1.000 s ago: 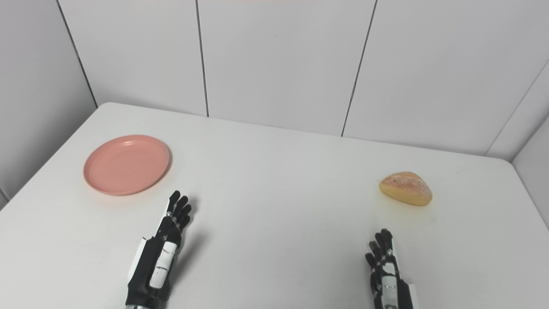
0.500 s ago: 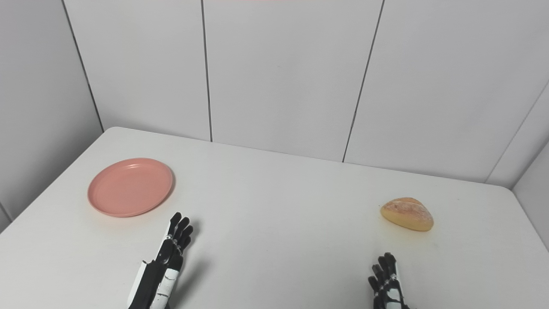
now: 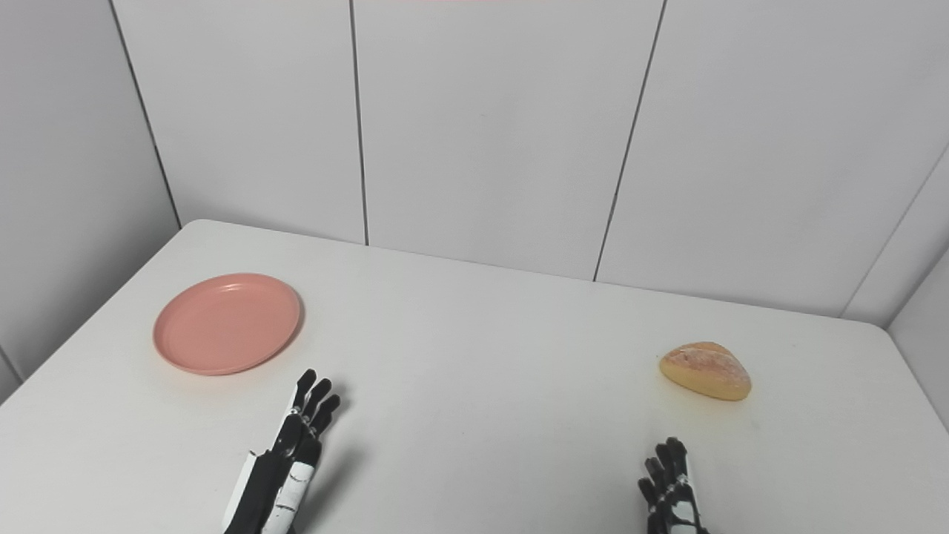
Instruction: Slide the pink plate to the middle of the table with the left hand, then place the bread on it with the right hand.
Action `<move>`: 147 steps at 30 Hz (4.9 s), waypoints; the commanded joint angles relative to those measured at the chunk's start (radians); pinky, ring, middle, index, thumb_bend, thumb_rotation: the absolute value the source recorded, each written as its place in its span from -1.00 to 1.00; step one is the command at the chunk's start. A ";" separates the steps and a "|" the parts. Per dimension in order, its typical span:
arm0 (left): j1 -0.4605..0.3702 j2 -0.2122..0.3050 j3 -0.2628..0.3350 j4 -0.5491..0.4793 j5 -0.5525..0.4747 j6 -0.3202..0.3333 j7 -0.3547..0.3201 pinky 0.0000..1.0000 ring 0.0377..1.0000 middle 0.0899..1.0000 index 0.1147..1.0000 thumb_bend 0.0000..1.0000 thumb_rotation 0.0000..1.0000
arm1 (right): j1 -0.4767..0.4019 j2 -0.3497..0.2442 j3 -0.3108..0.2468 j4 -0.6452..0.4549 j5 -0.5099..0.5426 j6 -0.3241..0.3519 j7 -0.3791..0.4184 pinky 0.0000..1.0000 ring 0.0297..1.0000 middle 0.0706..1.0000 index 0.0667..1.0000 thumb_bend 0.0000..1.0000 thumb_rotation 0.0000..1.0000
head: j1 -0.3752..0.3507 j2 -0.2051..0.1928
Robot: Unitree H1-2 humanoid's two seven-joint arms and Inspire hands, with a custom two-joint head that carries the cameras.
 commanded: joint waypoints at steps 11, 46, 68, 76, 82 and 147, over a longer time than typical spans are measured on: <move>-0.116 -0.035 0.046 -0.236 -0.086 0.313 0.030 0.98 0.97 0.94 0.94 0.84 0.74 | 0.020 -0.002 0.001 -0.023 0.002 0.025 -0.001 1.00 1.00 1.00 1.00 0.54 1.00 | -0.005 0.022; -0.531 0.376 0.364 -0.138 -0.257 0.536 -0.046 0.87 0.91 0.88 0.91 0.96 0.82 | 0.017 0.006 0.008 -0.013 -0.012 0.024 0.000 1.00 1.00 1.00 1.00 0.53 1.00 | -0.005 0.025; -0.679 0.518 0.429 0.385 -0.223 0.251 -0.087 0.52 0.65 0.65 0.66 0.96 0.61 | 0.019 0.007 0.010 -0.012 -0.007 0.028 0.001 1.00 0.97 1.00 1.00 0.52 1.00 | -0.009 0.028; -0.717 0.538 0.435 0.539 -0.207 0.209 -0.061 0.55 0.65 0.63 0.61 1.00 0.53 | 0.023 0.006 0.012 -0.016 -0.010 0.026 0.001 1.00 0.95 1.00 1.00 0.54 1.00 | -0.013 0.033; -0.729 0.540 0.429 0.627 -0.200 0.187 -0.048 0.46 0.61 0.60 0.62 1.00 0.53 | 0.026 0.005 0.011 -0.020 -0.004 0.025 0.002 1.00 0.95 1.00 1.00 0.54 1.00 | -0.017 0.039; -0.753 0.483 0.311 1.047 -0.222 -0.062 -0.198 0.65 0.74 0.74 0.81 0.89 0.61 | 0.050 0.018 0.017 -0.072 -0.016 0.060 -0.016 1.00 0.86 0.93 0.95 0.50 1.00 | -0.059 0.068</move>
